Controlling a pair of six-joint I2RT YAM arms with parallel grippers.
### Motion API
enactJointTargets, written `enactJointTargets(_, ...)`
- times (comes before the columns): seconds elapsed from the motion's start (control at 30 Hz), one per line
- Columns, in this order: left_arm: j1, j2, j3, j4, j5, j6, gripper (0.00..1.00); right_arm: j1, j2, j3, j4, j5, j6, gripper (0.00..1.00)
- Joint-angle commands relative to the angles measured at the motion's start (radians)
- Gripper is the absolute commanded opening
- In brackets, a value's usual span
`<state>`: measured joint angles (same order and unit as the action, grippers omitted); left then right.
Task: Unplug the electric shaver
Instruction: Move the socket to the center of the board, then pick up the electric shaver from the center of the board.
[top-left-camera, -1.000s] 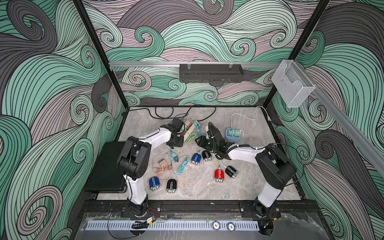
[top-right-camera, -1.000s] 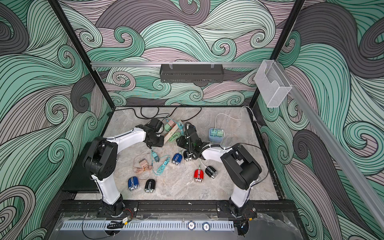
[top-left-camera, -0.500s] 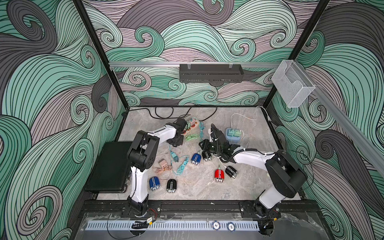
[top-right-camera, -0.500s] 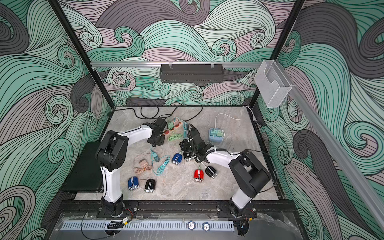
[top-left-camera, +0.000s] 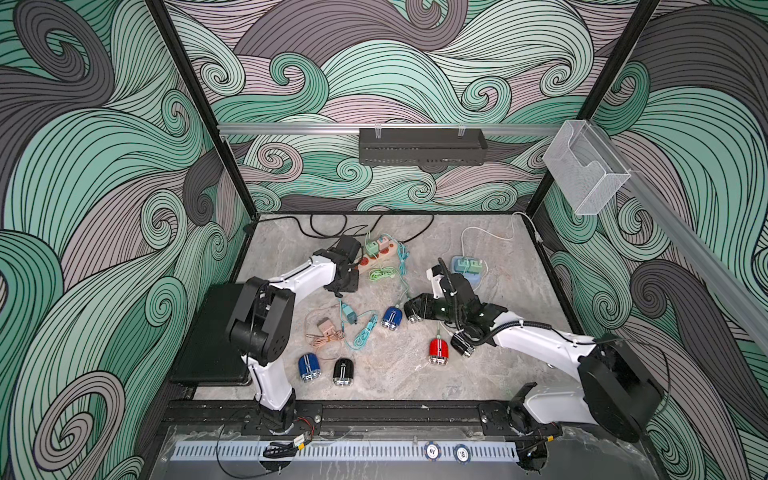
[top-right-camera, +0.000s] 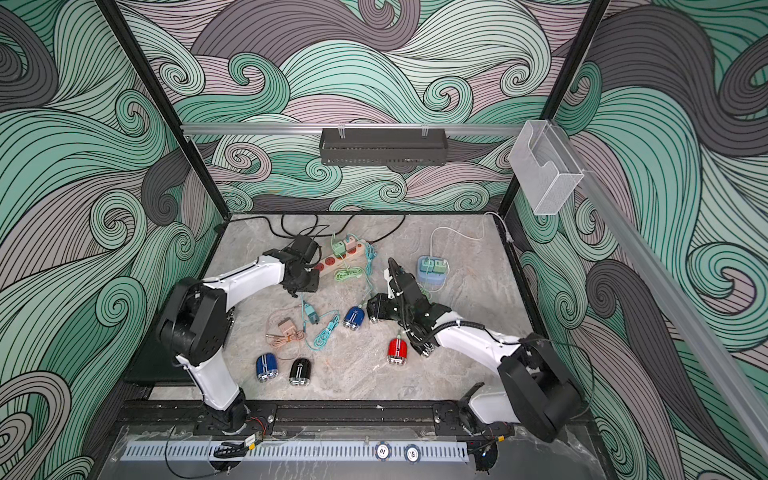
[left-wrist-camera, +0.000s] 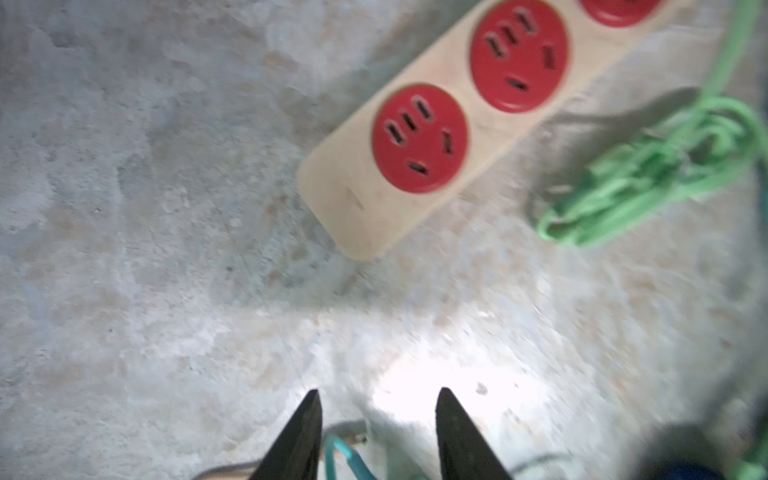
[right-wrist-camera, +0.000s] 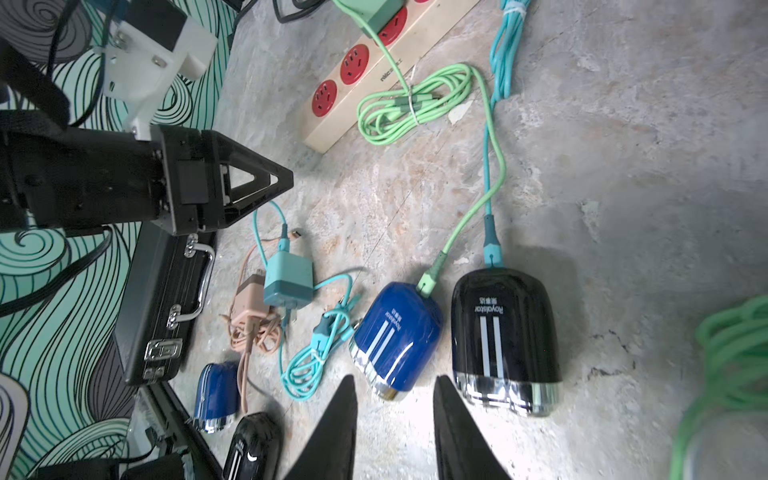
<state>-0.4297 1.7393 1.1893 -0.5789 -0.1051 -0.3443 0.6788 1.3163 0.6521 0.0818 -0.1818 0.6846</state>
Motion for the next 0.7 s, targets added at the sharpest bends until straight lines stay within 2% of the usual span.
enactJointTargets(0.0,-0.068,-0.070,-0.039,0.032,0.141,-0.034,0.49,-0.008,-0.075,-0.035,-0.075,-0.010,-0.042,0.32)
enactJointTargets(0.17,-0.171,-0.087,-0.039,0.022,0.140,-0.086,0.50,-0.017,-0.190,-0.085,-0.143,0.007,-0.058,0.34)
enactJointTargets(0.3,-0.245,-0.039,0.022,-0.032,0.069,-0.129,0.51,-0.021,-0.273,-0.124,-0.213,0.035,-0.070,0.39)
enactJointTargets(0.47,-0.288,0.026,0.061,-0.047,0.029,-0.183,0.52,-0.029,-0.351,-0.170,-0.265,0.061,-0.075,0.40)
enactJointTargets(0.67,-0.332,0.128,0.132,-0.097,0.005,-0.190,0.57,-0.041,-0.409,-0.206,-0.281,0.075,-0.065,0.41)
